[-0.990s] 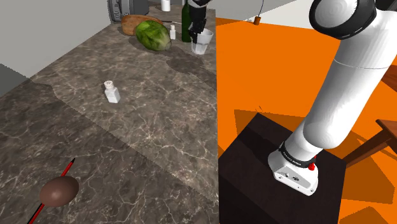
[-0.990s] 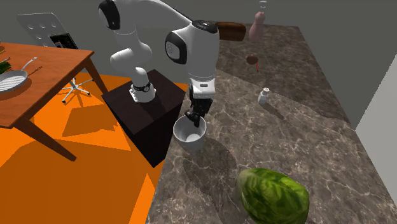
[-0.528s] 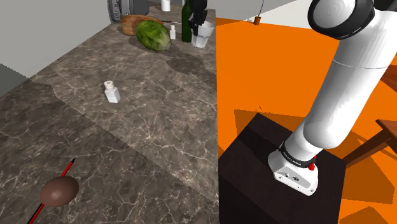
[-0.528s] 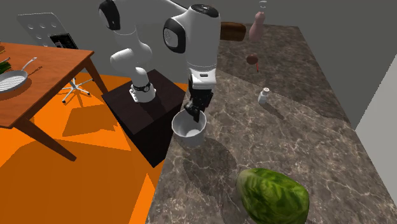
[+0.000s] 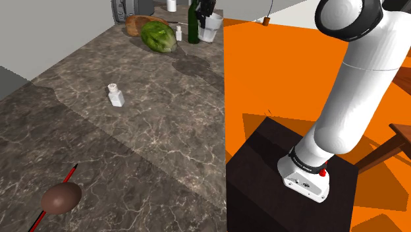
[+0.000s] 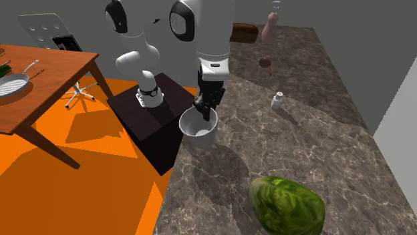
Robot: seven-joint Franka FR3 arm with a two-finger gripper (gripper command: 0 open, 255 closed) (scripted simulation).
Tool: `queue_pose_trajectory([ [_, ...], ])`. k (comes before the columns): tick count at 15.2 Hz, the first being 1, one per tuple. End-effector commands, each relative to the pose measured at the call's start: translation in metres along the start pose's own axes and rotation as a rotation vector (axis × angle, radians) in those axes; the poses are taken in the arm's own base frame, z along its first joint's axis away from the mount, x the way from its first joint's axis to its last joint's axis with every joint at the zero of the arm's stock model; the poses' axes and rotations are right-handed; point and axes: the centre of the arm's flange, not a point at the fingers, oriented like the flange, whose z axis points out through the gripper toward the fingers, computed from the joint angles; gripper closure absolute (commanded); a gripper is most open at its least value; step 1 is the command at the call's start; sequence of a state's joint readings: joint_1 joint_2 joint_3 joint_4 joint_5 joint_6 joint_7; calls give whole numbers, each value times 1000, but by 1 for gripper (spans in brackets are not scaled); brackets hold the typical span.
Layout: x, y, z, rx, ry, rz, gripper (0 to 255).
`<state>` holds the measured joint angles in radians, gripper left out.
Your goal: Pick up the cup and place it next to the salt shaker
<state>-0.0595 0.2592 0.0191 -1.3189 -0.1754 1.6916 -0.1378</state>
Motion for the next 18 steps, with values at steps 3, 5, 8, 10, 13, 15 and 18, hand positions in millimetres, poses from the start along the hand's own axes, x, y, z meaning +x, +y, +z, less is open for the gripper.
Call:
queue_pose_trajectory([
  [3, -4, -37, -12, 0, 0, 0, 255],
  [5, -7, -63, -17, 0, 0, 0, 255],
  [8, -11, -102, -25, 0, 0, 0, 255],
  [10, -14, -127, -30, 0, 0, 0, 255],
  [13, -18, -166, -38, 0, 0, 0, 255],
  [15, -21, -192, -43, 0, 0, 0, 255],
  [18, -25, -230, -51, 0, 0, 0, 255],
])
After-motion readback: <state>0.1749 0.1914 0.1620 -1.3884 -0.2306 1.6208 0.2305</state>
